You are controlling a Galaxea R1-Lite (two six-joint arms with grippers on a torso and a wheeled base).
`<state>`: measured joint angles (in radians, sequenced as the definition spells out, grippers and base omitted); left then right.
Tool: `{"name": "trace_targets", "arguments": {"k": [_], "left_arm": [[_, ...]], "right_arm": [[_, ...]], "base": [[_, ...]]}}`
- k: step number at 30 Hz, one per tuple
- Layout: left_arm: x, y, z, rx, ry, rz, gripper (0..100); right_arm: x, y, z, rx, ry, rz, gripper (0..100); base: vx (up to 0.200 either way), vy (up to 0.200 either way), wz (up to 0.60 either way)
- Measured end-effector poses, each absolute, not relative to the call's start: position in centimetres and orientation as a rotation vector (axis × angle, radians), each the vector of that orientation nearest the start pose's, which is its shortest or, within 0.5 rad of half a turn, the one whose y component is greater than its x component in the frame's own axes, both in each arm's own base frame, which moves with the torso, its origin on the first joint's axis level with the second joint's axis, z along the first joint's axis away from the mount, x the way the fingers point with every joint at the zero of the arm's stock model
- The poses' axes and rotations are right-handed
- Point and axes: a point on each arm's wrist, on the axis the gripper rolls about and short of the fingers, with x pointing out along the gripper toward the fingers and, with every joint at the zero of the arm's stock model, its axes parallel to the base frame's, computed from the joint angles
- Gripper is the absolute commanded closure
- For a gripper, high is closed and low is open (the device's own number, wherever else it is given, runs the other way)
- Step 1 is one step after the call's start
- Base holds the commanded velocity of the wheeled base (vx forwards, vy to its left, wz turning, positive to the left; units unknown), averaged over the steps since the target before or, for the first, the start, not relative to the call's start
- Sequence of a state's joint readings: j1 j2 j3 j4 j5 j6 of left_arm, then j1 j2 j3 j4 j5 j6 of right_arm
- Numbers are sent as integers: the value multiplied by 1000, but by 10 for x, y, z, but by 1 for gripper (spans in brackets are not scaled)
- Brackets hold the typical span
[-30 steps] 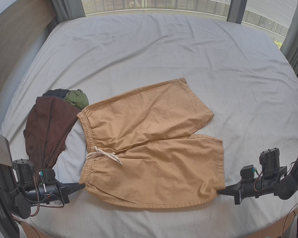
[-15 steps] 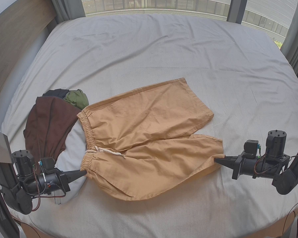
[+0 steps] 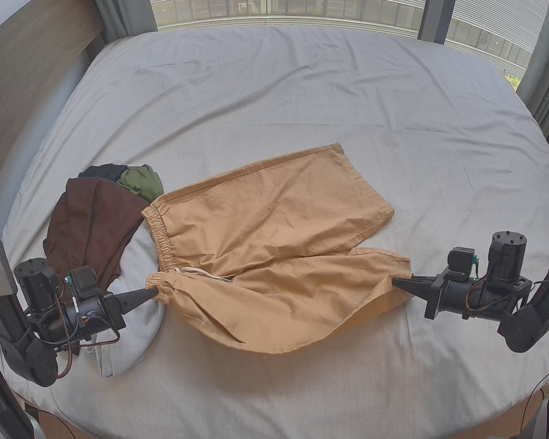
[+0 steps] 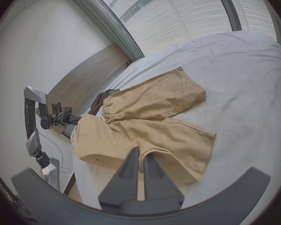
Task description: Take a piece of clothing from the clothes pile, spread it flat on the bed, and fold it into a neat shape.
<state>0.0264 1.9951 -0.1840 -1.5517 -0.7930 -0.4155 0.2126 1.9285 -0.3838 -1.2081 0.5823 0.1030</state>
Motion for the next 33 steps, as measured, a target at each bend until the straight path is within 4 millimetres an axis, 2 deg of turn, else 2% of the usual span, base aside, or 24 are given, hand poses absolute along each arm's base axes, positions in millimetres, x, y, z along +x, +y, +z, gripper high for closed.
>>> {"name": "trace_targets", "arguments": {"k": [15, 33], "left_arm": [[260, -13, 83, -589, 329, -651, 100], [274, -24, 97, -704, 282, -592, 100]], "right_arm": [[289, 74, 97, 236, 227, 723, 100], [301, 76, 96, 243, 201, 714, 100]], "base": [[0, 0, 0], [0, 0, 0]]}}
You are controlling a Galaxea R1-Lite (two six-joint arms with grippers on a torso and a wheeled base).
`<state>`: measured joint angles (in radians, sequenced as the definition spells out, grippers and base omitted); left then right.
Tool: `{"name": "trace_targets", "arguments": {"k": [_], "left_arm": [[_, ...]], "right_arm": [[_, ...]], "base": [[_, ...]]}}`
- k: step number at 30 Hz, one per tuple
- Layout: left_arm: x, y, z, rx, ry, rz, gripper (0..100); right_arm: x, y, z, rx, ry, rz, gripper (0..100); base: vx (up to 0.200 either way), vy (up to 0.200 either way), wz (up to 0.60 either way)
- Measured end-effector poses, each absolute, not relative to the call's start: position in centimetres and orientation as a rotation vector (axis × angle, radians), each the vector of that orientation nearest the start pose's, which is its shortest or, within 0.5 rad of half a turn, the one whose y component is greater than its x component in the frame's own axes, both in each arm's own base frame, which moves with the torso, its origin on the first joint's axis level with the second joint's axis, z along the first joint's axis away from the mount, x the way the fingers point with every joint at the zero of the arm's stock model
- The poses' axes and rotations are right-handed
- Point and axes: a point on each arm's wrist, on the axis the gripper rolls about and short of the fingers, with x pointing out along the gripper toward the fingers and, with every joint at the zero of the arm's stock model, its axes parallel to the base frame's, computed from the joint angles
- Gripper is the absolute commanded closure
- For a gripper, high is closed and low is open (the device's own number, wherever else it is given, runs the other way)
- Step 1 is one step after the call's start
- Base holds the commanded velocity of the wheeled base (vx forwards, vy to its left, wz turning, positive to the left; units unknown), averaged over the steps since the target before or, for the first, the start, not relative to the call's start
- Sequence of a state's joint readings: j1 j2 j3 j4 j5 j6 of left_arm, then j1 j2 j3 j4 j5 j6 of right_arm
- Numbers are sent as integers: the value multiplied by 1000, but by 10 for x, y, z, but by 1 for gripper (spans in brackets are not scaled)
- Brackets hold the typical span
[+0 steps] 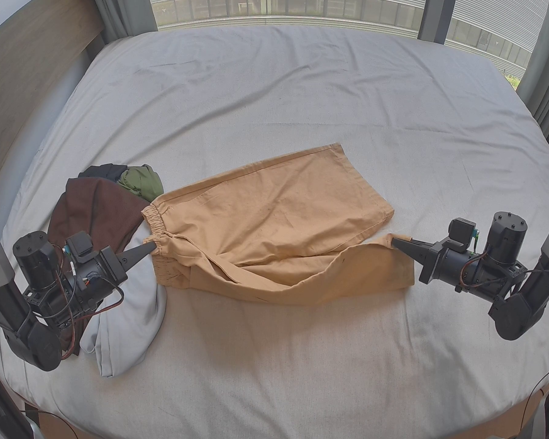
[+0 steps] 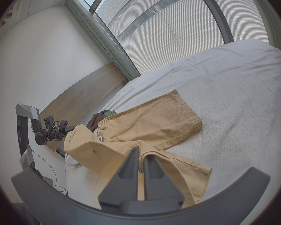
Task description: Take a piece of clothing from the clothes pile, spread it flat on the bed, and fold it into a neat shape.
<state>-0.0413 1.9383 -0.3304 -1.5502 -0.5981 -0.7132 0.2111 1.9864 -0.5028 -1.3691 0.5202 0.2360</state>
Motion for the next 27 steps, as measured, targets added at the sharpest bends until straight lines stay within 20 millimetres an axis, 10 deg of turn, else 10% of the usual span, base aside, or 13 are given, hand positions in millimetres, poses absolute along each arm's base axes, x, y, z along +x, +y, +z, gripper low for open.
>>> {"name": "trace_targets", "arguments": {"k": [27], "left_arm": [[287, -27, 103, -759, 231, -526, 100]], "right_arm": [[354, 86, 140, 301, 36, 708, 100]], "base": [[0, 0, 0]]}}
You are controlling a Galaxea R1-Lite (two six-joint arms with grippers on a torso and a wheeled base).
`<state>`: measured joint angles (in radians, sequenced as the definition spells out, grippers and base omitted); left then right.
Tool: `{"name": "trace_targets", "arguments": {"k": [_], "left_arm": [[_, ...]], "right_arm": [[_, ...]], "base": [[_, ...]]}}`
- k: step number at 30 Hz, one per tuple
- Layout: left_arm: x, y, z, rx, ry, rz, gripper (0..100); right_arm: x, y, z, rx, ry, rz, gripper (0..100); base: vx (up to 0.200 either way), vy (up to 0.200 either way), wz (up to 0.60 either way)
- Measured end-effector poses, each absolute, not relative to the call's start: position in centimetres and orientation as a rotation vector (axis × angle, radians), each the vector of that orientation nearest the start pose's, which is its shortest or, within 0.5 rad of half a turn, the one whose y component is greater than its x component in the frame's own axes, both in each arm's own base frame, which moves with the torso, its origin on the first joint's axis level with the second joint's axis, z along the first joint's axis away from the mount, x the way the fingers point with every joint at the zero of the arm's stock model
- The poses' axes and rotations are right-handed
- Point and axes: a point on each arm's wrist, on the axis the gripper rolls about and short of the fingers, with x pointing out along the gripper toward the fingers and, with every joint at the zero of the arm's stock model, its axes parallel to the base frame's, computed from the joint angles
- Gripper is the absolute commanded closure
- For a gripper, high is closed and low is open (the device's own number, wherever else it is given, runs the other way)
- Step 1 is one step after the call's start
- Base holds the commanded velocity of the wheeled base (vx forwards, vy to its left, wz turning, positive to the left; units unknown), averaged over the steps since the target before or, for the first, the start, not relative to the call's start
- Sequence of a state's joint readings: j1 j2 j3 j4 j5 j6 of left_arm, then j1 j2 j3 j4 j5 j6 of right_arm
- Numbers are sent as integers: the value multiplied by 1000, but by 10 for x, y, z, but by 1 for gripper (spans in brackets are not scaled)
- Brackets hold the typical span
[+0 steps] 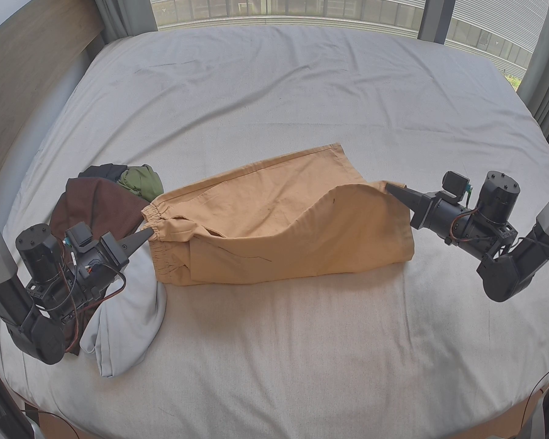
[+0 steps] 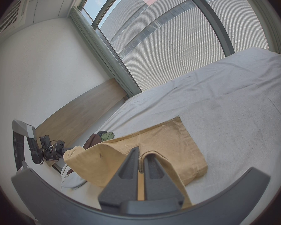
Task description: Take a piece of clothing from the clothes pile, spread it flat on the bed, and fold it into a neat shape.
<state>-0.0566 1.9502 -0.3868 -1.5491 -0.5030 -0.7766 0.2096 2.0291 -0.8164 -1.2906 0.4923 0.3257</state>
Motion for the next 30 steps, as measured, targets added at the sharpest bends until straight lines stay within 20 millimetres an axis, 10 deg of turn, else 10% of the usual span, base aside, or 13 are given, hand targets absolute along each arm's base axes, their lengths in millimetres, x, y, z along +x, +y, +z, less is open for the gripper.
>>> {"name": "trace_targets", "arguments": {"k": [30], "left_arm": [[300, -22, 111, -781, 167, -480, 100]], "right_arm": [[425, 100, 179, 292, -48, 715, 100]], "base": [[0, 0, 0]]}}
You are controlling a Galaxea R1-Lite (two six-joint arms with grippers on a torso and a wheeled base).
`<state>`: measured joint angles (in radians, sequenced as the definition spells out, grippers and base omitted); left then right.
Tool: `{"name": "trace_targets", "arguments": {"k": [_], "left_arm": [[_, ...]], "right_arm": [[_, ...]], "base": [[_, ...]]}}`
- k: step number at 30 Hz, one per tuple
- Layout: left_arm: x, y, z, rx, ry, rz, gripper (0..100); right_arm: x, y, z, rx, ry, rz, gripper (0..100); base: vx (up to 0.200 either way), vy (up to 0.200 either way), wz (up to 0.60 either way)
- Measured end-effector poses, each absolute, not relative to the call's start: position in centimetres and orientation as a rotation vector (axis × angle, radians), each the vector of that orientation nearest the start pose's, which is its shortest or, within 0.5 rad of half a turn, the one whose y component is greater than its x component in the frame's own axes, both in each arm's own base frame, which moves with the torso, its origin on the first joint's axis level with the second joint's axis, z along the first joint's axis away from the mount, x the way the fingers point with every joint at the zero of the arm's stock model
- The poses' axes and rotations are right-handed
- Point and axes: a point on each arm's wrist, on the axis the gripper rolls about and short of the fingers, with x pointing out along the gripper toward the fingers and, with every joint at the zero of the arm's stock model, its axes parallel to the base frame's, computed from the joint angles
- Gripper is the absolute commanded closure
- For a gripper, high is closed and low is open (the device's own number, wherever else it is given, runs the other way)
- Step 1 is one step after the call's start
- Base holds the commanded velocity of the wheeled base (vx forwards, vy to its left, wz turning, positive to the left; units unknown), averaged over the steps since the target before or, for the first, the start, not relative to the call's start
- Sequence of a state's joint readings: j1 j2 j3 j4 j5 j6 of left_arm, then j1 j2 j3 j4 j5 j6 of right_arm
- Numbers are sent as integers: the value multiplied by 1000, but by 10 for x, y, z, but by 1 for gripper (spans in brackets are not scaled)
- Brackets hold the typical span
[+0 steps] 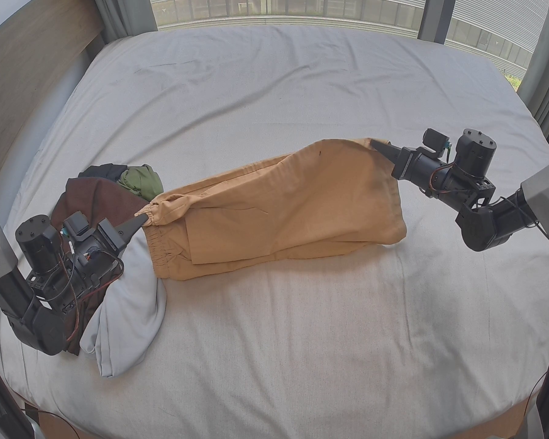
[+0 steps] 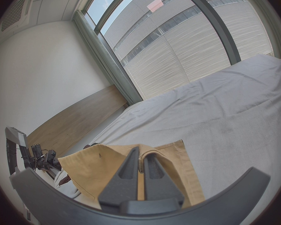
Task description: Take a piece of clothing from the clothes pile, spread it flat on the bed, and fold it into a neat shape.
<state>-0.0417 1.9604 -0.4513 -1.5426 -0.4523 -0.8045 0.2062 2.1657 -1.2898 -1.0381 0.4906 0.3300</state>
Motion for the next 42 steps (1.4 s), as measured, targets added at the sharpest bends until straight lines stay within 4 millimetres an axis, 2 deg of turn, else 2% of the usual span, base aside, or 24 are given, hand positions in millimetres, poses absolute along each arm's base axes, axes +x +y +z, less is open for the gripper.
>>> {"name": "trace_targets", "arguments": {"k": [19, 42], "left_arm": [[303, -17, 108, -784, 164, -457, 100], [328, -16, 94, -789, 130, -360, 100]], "right_arm": [[467, 114, 197, 286, -46, 724, 100], [501, 129, 167, 259, -36, 727, 100]], "base": [[0, 0, 0], [0, 0, 0]]}}
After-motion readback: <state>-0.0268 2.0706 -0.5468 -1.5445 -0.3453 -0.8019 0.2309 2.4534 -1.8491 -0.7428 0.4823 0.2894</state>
